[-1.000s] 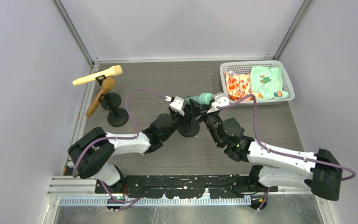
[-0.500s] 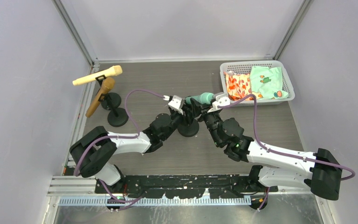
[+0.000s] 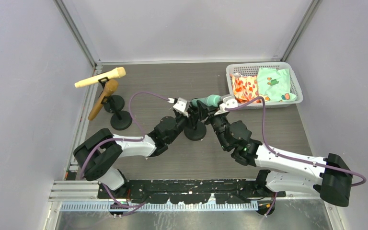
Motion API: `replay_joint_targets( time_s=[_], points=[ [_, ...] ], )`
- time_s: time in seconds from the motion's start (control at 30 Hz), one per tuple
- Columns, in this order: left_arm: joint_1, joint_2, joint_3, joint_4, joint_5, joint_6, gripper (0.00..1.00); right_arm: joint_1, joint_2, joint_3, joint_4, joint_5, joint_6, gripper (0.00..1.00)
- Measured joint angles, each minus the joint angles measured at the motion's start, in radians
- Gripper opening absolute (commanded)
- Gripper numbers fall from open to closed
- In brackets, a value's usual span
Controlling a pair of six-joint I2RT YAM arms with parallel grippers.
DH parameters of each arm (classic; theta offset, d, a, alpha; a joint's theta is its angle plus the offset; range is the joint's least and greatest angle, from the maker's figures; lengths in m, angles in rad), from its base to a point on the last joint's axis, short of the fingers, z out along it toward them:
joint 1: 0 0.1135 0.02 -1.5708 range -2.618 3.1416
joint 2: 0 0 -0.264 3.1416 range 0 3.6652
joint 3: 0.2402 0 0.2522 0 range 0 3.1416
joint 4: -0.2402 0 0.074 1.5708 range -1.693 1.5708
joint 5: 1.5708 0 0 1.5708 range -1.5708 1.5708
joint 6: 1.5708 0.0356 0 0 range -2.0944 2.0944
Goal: Attach the microphones to the stand
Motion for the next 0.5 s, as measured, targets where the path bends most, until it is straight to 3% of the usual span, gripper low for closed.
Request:
replay_joint_targets(
  time_s=[0.5],
  points=[
    [0.003, 0.014, 0.000, 0.028, 0.007, 0.024, 0.00, -0.048, 0.050, 0.089, -0.158, -0.042, 0.073, 0.01]
  ],
)
